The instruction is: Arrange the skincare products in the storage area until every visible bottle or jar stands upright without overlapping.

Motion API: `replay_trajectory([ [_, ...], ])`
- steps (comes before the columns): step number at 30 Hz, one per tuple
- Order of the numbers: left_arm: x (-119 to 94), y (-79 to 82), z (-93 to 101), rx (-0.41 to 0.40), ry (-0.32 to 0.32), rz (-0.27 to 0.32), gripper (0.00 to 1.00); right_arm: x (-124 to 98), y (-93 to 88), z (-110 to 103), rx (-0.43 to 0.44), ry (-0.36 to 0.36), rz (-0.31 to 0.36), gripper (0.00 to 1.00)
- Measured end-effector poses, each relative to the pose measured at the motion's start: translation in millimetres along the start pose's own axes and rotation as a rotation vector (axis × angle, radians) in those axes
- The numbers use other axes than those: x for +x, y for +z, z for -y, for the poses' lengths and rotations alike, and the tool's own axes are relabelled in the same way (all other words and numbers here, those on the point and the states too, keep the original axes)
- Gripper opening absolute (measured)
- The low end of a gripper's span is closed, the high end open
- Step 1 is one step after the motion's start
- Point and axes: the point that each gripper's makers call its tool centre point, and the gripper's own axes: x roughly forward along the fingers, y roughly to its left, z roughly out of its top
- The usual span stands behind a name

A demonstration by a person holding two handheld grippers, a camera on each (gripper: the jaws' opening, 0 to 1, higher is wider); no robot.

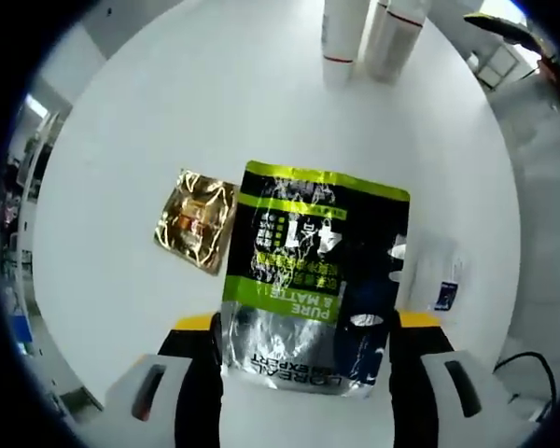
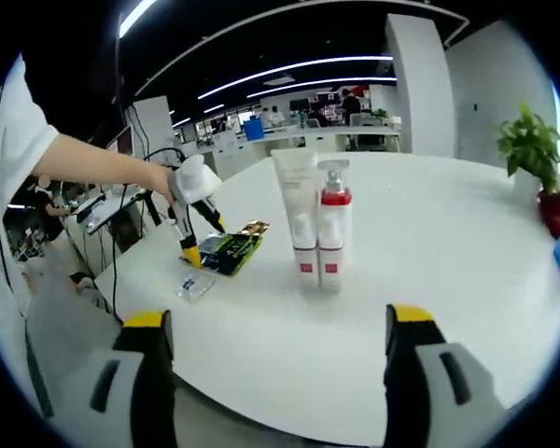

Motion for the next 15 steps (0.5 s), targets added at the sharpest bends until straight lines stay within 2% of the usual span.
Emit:
replay_trajectory([
  [1, -1.0, 0.2, 0.4, -0.002, -0.002, 0.000, 0.64, 0.0, -0.1, 0.0, 0.000, 0.000, -0.001, 0.94],
  [2, -5.1, 1.3, 0.5, -0.015, -0.009, 0.007, 0.55, 0.1, -0.1, 0.0, -0.001, 0.000, -0.001, 0.94],
  [3, -3.6, 9.5, -1.0, -0.023, -0.006, 0.064, 0.49, 0.1, -0.1, 0.0, -0.001, 0.000, 0.000, 0.94],
  [4, -2.2, 7.6, 1.2, -0.068, -0.018, 0.070, 0.39, 0.2, 0.0, -0.1, -0.002, 0.000, 0.000, 0.94],
  [5, -1.8, 6.2, -7.4, -0.035, 0.016, 0.073, 0.37, 0.2, 0.0, 0.0, -0.002, -0.001, -0.001, 0.94],
  [6, -1.6, 5.1, -5.8, -0.046, 0.003, 0.072, 0.37, 0.2, -0.1, 0.1, -0.002, -0.001, -0.001, 0.94],
  [15, -2.2, 7.4, -6.8, -0.078, 0.021, 0.100, 0.27, 0.3, 0.0, -0.2, -0.004, 0.000, -0.001, 0.94],
])
